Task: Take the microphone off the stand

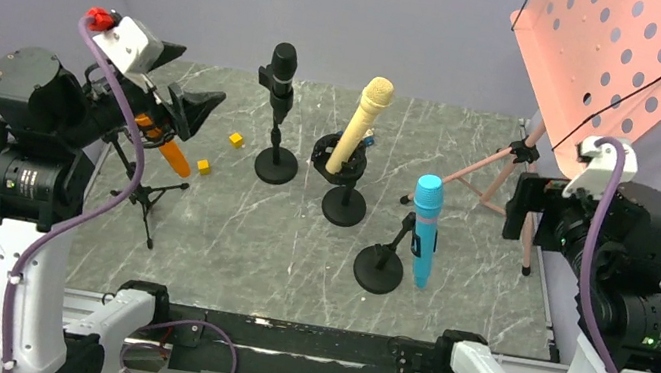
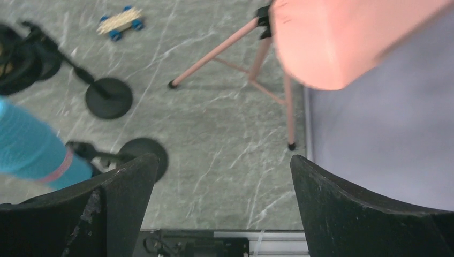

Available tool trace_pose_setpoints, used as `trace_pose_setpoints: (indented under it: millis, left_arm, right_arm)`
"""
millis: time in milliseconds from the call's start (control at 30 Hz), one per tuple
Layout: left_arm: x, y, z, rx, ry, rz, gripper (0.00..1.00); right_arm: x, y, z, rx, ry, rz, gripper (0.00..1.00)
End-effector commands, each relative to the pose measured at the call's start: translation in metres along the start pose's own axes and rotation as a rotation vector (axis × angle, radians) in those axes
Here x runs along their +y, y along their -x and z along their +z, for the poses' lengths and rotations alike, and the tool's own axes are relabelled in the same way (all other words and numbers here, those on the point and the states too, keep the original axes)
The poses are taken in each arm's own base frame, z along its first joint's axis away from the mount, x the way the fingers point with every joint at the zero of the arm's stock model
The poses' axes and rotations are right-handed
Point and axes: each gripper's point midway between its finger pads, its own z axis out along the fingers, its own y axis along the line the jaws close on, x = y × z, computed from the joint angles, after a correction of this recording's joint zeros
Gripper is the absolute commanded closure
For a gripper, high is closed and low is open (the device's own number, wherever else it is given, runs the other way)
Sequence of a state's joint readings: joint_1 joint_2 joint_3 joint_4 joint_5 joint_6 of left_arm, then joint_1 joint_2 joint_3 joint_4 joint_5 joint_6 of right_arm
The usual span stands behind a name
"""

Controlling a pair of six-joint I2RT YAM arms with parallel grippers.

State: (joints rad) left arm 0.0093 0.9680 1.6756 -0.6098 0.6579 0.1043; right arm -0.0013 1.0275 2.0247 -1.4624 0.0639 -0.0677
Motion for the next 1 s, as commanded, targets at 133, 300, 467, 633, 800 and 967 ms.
trace_pose_setpoints:
  millis: [133,300,467,633,800,967]
  left_arm:
    - [-0.041,-0.033,-0.007,0.048,-0.191,0.063,0.01]
    - [-0.068,-0.064,-0.015,0.1,-0.321,0.044,0.03]
    - [-0.095,-0.098,-0.03,0.166,-0.408,0.033,0.05]
    - [-0.116,-0.126,-0.046,0.246,-0.478,-0.018,0.05]
    - [-0.13,-0.139,-0.051,0.286,-0.538,-0.058,0.05]
    - [-0.133,-0.154,-0.051,0.329,-0.552,-0.044,0.06]
  right_arm:
    - [0.094,-0.024,-0.029,-0.176,0.577,-0.2,0.0]
    - [0.125,-0.034,-0.043,-0.185,0.778,-0.164,0.0]
    - [0.141,-0.046,-0.071,-0.219,0.932,-0.246,0.0]
    - [0.135,-0.06,-0.052,-0.162,0.865,-0.202,0.01]
    - [0.12,-0.044,-0.014,-0.201,0.72,-0.143,0.02]
    - [0.122,-0.047,0.016,-0.179,0.712,-0.101,0.08]
